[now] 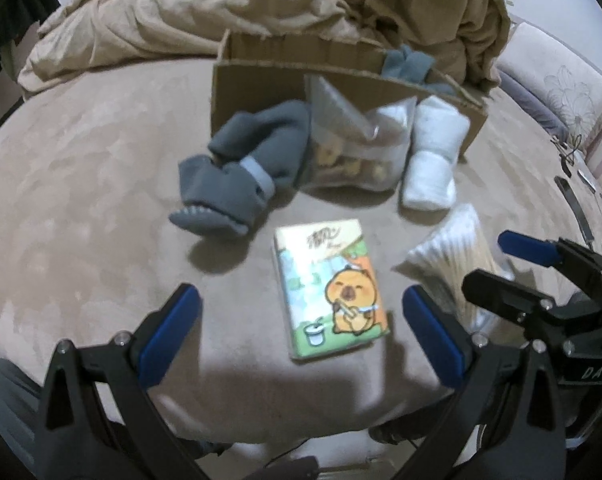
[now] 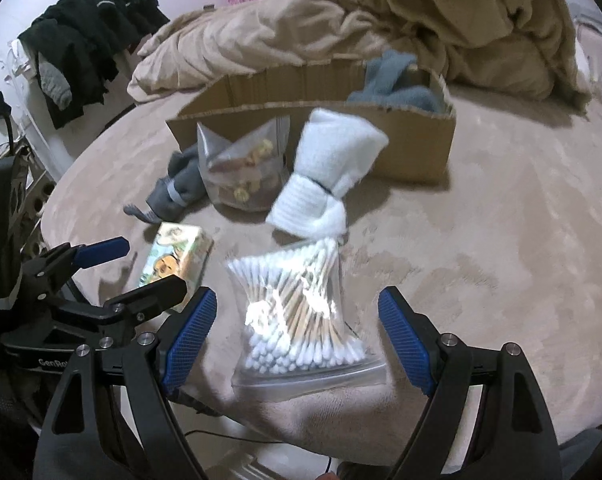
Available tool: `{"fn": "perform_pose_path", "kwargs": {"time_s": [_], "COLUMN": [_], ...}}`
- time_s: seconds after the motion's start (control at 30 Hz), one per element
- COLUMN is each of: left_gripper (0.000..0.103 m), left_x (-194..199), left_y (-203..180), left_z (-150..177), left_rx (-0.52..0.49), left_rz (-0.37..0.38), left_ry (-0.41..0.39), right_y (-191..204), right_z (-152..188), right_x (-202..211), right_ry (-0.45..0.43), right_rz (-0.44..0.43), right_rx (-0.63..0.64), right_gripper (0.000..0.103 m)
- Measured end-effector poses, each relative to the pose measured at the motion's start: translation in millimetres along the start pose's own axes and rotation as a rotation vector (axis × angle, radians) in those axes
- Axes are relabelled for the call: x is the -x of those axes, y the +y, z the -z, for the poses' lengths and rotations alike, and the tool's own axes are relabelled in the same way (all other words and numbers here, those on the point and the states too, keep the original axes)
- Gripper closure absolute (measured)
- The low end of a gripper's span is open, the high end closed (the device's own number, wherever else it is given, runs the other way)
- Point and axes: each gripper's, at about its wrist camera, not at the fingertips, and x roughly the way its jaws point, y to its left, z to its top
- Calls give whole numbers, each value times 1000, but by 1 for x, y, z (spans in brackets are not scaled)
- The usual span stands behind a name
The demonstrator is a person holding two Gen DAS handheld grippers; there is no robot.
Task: Organize objects
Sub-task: 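Grasp the green cartoon tissue box with the left tool while the right tool grasps the cotton swab bag, then carry the tissue box and swab bag into the cardboard box and open both tools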
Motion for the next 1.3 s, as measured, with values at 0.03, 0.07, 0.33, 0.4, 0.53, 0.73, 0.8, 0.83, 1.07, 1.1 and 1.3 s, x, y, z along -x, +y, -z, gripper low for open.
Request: {"fn": "perform_pose_path", "kwargs": {"time_s": [0.03,0.07,0.33,0.4,0.53,0.73,0.8,0.83,1.07,1.1,1.3], "left_gripper": [1,2,2,6,30,56,56,56,56,56,56], "left_x": [-2,-5,-18,-17,-9,3,7,10,41,47,83], "left_y": [0,0,-5,-6,-7,-12,-11,-12,-15,-15,-17], "left_z": [1,1,7,8,8,10,9,9,6,4,-6], "left_rx": [-1,-5,-61,-72,-84,-97,-98,-99,-98,-96,-77], "left_rz": [3,1,-52,-61,-75,-104,-106,-105,-77,-71,-28], "left_ry": [5,11,17,10,-17,-55,-68,-73,-126,-133,-173], "right_y": [0,0,3,1,1,2,1,0,4,5,16], "right_z": [1,2,10,11,12,12,11,9,4,2,-10], "right_x": [-3,-6,-20,-19,-15,-4,1,3,23,27,63], "right_ry": [8,17,43,36,19,-5,-15,-19,-59,-65,-133], "right_rz": [-2,-4,16,26,24,34,39,42,44,42,33], "right_rx": [1,5,56,53,58,55,51,49,46,48,69], "right_gripper": [18,18,32,38,53,55,56,56,55,56,56]}}
